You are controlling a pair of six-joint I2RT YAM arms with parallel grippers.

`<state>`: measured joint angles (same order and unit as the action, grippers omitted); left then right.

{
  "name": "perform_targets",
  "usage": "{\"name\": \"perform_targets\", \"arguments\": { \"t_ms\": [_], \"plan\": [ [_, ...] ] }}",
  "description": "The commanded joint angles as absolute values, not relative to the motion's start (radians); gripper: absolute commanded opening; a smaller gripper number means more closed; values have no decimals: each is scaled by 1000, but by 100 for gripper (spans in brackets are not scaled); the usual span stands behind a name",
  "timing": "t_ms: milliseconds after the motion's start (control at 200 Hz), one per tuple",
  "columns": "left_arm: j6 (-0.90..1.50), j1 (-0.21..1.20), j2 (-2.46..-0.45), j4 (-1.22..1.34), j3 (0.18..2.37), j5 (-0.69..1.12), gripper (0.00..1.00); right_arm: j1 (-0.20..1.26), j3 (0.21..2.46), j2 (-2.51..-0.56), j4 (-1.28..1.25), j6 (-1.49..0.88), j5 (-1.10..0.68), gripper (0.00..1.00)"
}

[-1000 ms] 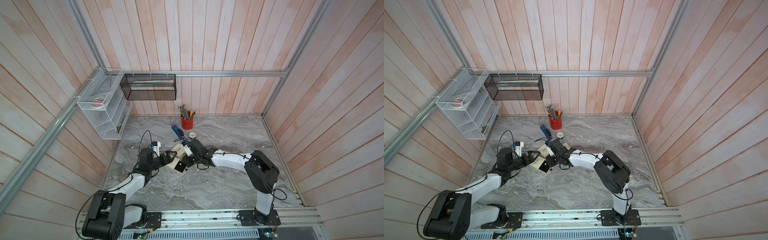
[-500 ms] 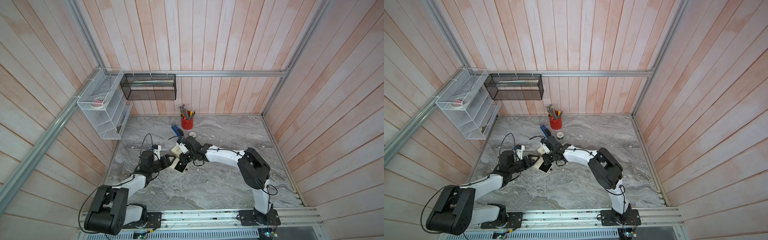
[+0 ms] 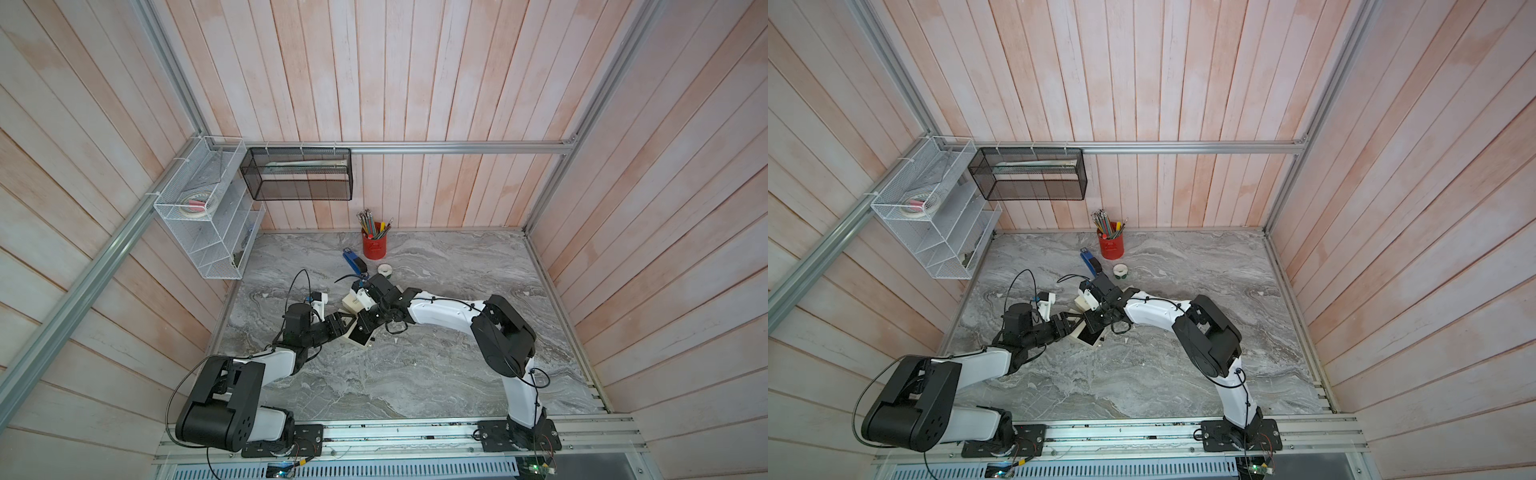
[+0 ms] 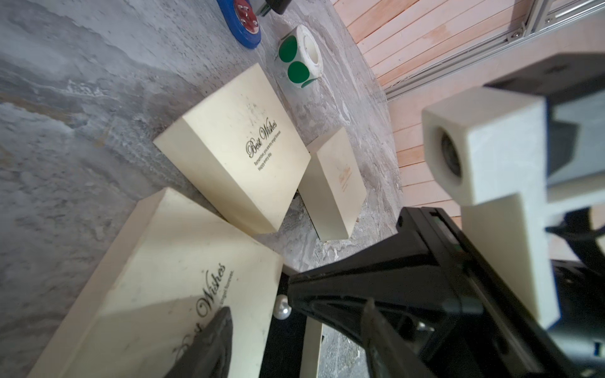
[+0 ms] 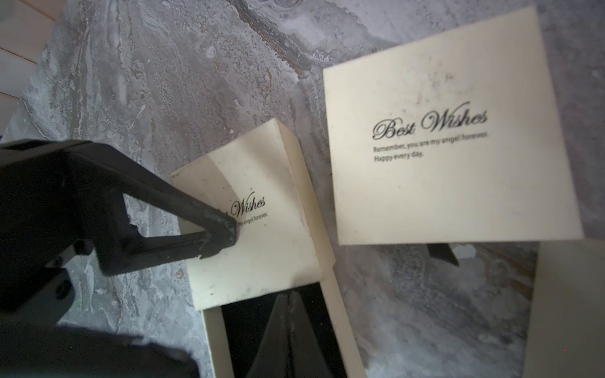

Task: Place the earrings into the drawer-style jewelry box
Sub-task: Insert the earring into the inner lining.

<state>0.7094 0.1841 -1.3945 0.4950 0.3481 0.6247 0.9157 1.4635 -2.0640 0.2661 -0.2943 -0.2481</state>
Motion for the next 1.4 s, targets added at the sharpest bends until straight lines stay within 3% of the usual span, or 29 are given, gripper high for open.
{"name": "perform_targets", "arguments": {
  "t_ms": [0, 745, 1005, 1230, 1395],
  "plan": [
    [715, 190, -1413, 499, 335, 630, 64, 922, 1489, -2096, 288, -291, -262, 6],
    [704, 189, -1410, 471, 353, 622, 64, 922, 1473, -2106, 317, -291, -210, 7],
    [674, 189, -1338, 377, 400, 581, 75, 922, 1449, -2034, 221, -291, -215, 22],
    [614, 190, -1194, 191, 431, 500, 86, 916, 1290, -1894, 152, -271, -124, 22],
    [609, 223, -1108, 111, 417, 446, 87, 911, 1178, -1810, 100, -263, -115, 21]
  ]
}}
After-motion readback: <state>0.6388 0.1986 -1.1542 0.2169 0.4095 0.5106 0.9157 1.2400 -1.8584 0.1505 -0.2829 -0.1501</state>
